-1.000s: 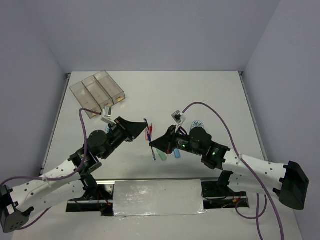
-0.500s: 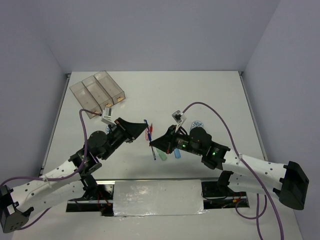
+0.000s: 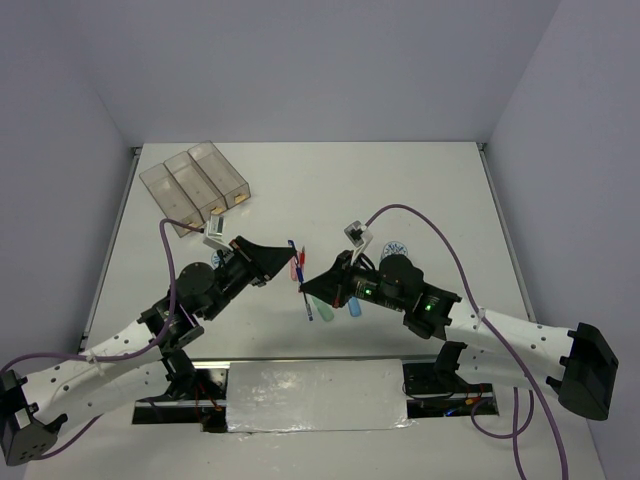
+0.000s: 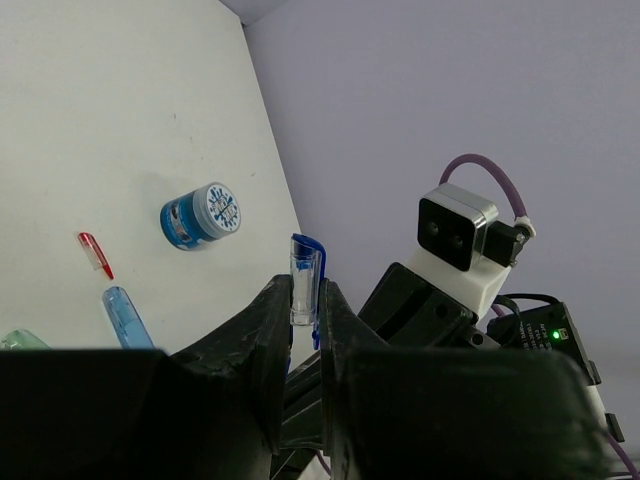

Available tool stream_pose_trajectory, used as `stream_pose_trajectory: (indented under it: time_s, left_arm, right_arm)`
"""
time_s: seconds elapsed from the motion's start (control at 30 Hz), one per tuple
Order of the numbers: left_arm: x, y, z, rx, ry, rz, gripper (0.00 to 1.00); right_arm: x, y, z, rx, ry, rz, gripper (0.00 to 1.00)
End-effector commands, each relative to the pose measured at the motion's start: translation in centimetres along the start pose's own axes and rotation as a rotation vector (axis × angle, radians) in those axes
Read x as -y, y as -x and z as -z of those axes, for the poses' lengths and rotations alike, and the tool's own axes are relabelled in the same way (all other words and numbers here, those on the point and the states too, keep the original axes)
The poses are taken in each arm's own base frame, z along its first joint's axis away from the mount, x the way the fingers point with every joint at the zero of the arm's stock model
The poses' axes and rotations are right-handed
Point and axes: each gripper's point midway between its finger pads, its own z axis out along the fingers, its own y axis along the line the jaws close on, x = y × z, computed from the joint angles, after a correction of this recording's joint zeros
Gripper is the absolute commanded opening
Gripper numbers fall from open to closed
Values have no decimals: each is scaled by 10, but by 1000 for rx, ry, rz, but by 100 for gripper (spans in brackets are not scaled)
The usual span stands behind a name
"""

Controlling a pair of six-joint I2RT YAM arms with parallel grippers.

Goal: Sort the stationery into containers
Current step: Close the pen cap on the pen.

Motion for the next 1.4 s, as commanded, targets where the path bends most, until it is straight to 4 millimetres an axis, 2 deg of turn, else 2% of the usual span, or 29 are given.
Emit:
stream_pose_trajectory:
  time_s: [0.0,0.33,0.57,0.93,1.17,1.37]
  left_arm:
    - [12,8,1,34,-37,16,0]
    - [16,18,2,65,-26,-6,0]
    - [12,12,1,50,-28,2,0]
    - [21,12,0,36,-52,-5,0]
    - [16,9,-1,31,-43,-9,0]
    - [14,8,-3,29,-37,-11,0]
  right_arm:
    - [-27,23,1,55,79,25,0]
    - [-21,12,1,34,73,-1,0]
    - [-23,20,3,50,62,8,0]
    - [-15,18,-6,34,25,14,0]
    - [-22,27,-3,53,36,29,0]
    - [-20,25,-3,49,29,23,0]
